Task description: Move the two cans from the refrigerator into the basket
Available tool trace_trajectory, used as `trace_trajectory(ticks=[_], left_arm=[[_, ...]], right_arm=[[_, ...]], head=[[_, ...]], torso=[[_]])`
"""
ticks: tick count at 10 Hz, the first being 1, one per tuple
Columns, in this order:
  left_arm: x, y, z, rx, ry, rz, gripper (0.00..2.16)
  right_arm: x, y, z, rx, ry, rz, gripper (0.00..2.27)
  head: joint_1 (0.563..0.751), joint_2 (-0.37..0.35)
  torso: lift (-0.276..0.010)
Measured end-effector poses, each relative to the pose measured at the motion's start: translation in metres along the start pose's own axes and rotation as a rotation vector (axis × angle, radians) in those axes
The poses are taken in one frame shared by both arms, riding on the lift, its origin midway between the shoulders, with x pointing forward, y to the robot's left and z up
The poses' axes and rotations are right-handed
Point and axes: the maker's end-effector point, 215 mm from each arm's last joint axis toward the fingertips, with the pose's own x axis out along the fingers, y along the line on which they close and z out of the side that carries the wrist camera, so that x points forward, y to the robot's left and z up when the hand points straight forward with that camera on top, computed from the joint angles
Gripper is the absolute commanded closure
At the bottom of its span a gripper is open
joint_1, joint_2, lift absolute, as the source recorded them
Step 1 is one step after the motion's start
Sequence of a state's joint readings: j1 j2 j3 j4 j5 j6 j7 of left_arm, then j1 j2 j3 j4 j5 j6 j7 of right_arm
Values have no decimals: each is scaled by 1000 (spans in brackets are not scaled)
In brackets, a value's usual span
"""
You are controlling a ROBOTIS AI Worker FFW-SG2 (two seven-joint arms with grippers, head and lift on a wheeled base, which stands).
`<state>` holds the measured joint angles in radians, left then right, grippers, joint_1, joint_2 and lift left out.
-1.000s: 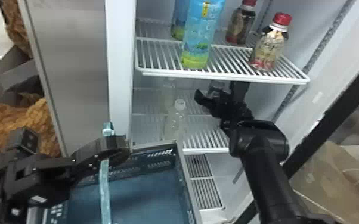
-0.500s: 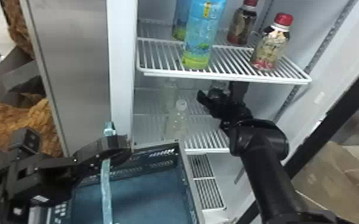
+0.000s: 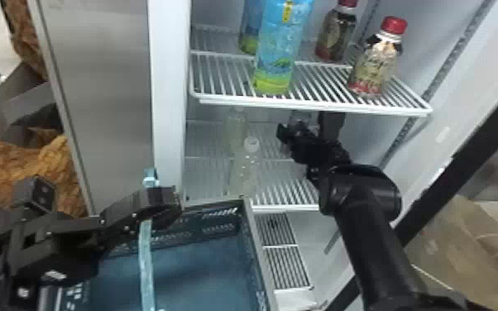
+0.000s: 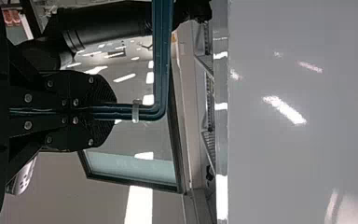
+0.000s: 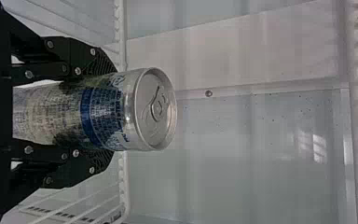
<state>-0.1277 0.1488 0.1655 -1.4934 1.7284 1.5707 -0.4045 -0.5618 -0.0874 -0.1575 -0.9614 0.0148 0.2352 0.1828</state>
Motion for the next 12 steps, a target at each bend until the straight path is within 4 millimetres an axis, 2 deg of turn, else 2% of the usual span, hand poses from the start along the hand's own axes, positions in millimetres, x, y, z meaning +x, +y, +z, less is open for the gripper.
trace_trajectory(ticks=[8,10,12], left_arm=[[-3,2,-2,-9,-6,0,1199],[-3,3,-3,-10,-5,1,1199],[-3,3,-3,-10,-5,2,1199]], right_arm=[[-75,-19,6,-52,-43,-76,1250],[-93,-17,1,-46,-42,-66,1250],[-113,-6,-2,-44,-43,-38,1250]], head=[[665,-300],[672,-304],[683,-301]], torso=[[-218],[-218],[-218]])
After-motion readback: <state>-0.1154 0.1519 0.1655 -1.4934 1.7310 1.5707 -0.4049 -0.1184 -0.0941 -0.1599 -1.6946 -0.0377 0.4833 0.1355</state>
